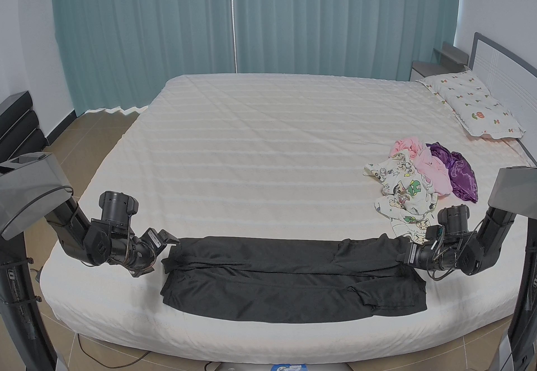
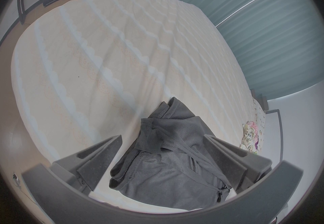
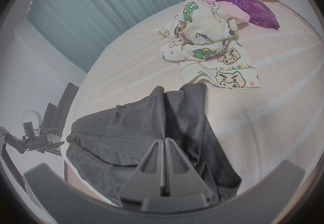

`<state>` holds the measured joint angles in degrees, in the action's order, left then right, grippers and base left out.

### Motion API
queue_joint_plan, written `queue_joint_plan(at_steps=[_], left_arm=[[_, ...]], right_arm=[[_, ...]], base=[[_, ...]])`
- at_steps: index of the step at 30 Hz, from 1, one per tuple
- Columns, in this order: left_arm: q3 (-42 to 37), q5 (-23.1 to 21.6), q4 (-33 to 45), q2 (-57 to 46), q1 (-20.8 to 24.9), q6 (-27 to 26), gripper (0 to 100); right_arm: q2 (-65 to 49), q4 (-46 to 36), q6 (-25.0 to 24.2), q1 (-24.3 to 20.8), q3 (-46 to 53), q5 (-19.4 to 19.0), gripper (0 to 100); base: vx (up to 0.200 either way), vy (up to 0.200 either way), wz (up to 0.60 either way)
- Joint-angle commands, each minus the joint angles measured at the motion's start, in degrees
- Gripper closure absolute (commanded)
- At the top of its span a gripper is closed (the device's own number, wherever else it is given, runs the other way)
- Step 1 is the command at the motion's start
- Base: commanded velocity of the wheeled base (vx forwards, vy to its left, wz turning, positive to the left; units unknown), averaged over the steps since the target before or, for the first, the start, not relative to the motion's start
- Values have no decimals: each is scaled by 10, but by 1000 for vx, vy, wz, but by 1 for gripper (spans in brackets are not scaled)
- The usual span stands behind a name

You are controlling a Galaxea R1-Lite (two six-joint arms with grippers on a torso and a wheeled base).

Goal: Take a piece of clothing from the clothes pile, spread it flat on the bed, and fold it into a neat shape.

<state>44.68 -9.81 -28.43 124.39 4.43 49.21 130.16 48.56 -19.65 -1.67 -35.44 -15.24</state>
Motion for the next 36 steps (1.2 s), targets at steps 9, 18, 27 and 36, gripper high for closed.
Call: queue_joint_plan(at_steps=[9, 18, 27, 36], left_arm=[[6, 31, 0, 16, 11, -2, 0], [16, 123, 0, 57, 66, 4, 0], [43, 146, 1, 73, 70, 21, 100], [85, 196, 0, 93, 73, 66, 100]], right_arm=[[5, -37, -2, 0, -15, -1, 0], [-53, -36, -108, -4, 10, 3, 0], [-79, -21, -199, -3, 58, 39, 0], [-84, 9, -296, -38, 96, 108, 0]], base=[[0, 0, 0], [0, 0, 0], [0, 0, 0], [0, 0, 0]])
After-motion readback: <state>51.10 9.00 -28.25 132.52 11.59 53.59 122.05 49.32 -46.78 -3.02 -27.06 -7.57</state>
